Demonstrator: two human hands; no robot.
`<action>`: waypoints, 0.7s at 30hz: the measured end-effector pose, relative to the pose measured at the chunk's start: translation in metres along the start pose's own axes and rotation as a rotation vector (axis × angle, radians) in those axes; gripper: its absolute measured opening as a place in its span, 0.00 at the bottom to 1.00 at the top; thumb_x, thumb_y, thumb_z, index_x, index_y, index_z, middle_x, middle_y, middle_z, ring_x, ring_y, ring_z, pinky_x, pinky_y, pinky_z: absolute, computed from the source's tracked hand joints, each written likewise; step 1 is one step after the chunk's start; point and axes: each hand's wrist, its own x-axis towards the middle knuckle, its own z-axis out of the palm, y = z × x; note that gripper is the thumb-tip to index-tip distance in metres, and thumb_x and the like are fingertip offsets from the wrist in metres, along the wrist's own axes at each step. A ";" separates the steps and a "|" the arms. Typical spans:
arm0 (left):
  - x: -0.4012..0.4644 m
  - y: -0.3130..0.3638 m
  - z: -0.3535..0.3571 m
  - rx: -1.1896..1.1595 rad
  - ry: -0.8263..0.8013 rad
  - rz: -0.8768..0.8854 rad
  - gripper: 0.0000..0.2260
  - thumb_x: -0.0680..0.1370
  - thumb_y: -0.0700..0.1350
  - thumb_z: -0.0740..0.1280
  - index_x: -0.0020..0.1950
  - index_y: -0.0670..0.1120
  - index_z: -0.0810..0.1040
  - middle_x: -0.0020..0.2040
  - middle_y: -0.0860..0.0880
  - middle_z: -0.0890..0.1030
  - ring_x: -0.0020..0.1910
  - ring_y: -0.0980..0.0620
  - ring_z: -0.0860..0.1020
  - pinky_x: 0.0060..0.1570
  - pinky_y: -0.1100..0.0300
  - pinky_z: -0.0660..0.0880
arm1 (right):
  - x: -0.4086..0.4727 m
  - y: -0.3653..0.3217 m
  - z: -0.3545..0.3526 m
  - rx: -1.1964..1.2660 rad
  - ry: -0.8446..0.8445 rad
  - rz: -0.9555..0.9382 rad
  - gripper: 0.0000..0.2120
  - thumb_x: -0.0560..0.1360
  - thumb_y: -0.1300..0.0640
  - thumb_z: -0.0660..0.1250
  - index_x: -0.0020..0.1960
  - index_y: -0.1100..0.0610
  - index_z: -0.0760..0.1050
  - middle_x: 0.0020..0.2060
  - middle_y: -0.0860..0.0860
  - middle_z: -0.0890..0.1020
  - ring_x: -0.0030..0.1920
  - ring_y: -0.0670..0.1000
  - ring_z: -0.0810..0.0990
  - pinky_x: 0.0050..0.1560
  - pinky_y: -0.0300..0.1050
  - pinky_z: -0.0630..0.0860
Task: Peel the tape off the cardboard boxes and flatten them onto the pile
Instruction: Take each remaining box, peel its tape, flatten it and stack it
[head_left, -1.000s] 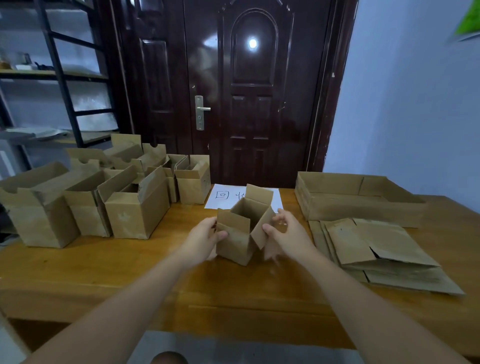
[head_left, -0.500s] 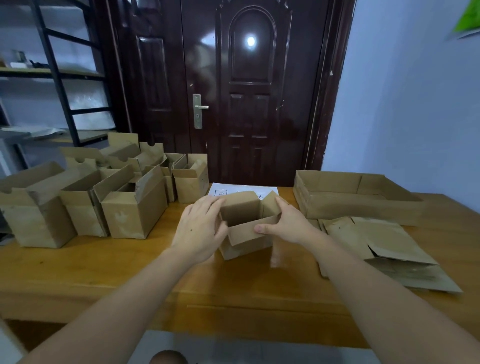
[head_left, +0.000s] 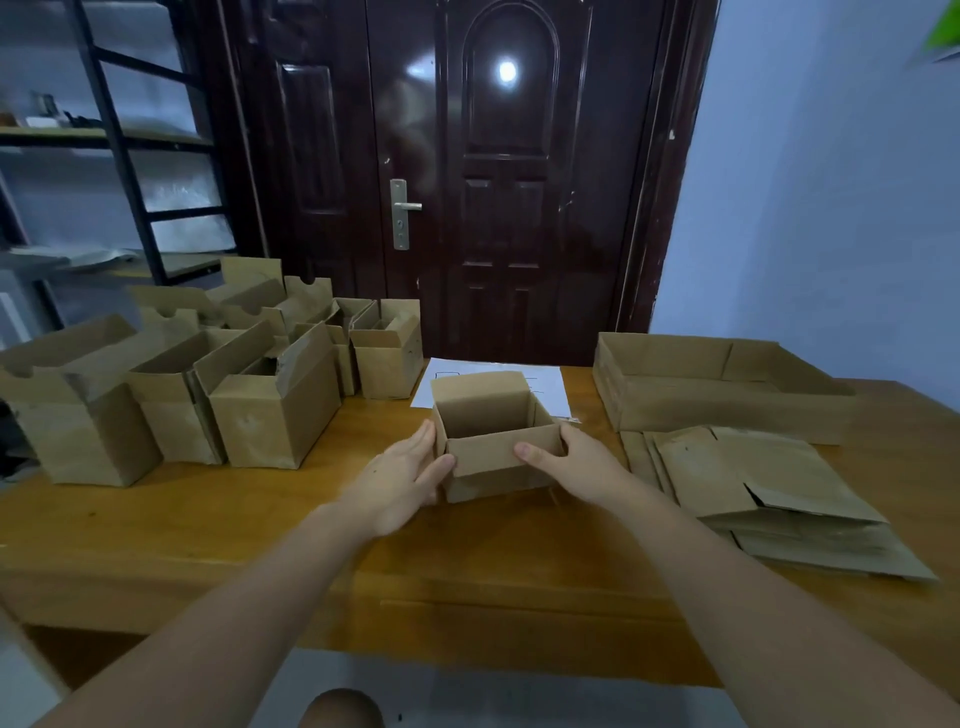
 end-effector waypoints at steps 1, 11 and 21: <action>-0.001 -0.004 -0.001 -0.087 -0.060 -0.007 0.40 0.79 0.72 0.53 0.83 0.57 0.37 0.83 0.51 0.58 0.79 0.48 0.63 0.77 0.47 0.64 | -0.001 0.001 -0.003 0.021 -0.038 -0.007 0.43 0.70 0.29 0.69 0.78 0.48 0.62 0.68 0.46 0.74 0.64 0.50 0.75 0.61 0.46 0.79; 0.002 0.009 -0.002 -0.546 0.034 -0.016 0.41 0.83 0.42 0.67 0.84 0.59 0.41 0.74 0.48 0.73 0.64 0.49 0.78 0.58 0.56 0.79 | -0.012 0.009 -0.010 -0.065 -0.018 -0.106 0.63 0.64 0.54 0.84 0.81 0.35 0.42 0.79 0.44 0.61 0.77 0.50 0.64 0.67 0.46 0.72; 0.001 0.038 -0.037 -0.288 0.218 0.122 0.37 0.78 0.58 0.72 0.82 0.57 0.57 0.64 0.60 0.73 0.64 0.57 0.72 0.63 0.56 0.70 | -0.018 -0.026 -0.038 0.232 0.186 -0.175 0.31 0.79 0.38 0.66 0.78 0.44 0.64 0.65 0.37 0.75 0.65 0.42 0.74 0.62 0.43 0.73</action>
